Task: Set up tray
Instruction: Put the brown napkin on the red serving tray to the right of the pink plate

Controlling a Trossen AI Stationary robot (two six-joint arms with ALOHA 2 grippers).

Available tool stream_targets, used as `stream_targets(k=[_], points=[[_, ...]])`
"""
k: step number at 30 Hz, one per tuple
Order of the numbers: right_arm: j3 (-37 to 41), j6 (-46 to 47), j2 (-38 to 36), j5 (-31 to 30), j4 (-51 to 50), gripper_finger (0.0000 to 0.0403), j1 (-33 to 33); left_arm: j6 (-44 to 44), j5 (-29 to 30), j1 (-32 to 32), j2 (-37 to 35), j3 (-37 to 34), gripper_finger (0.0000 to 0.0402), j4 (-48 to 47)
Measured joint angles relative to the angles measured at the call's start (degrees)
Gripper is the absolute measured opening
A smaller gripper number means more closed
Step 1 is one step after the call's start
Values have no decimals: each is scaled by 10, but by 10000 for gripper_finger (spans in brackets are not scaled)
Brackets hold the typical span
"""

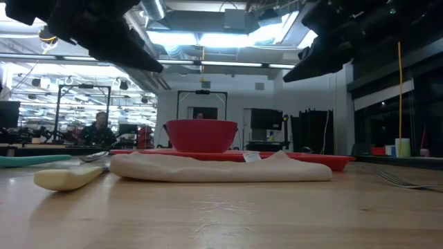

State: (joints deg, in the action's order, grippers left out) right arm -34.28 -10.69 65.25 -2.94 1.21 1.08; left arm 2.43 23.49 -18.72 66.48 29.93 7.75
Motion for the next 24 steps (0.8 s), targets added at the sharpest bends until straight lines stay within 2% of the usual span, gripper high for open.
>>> stream_targets(k=[3, 7, 11, 20, 24], points=[[0, 1, 1, -14, 0, 16, -23, 0, 0, 0, 0, -2, 3, 7], [0, 2, 13, -69, 3, 5, -59, -1, 0, 0, 0, -2, 5, 7], [0, 36, 32, -103, 10, 14, -90, -1, 0, 0, 0, -2, 2, 11], [0, 96, 47, -127, 13, 5, -139, -5, -36, 0, 0, -2, 5, 12], [0, 121, 47, -153, 20, 15, -150, -33, -41, -6, 0, -2, 2, 12]])
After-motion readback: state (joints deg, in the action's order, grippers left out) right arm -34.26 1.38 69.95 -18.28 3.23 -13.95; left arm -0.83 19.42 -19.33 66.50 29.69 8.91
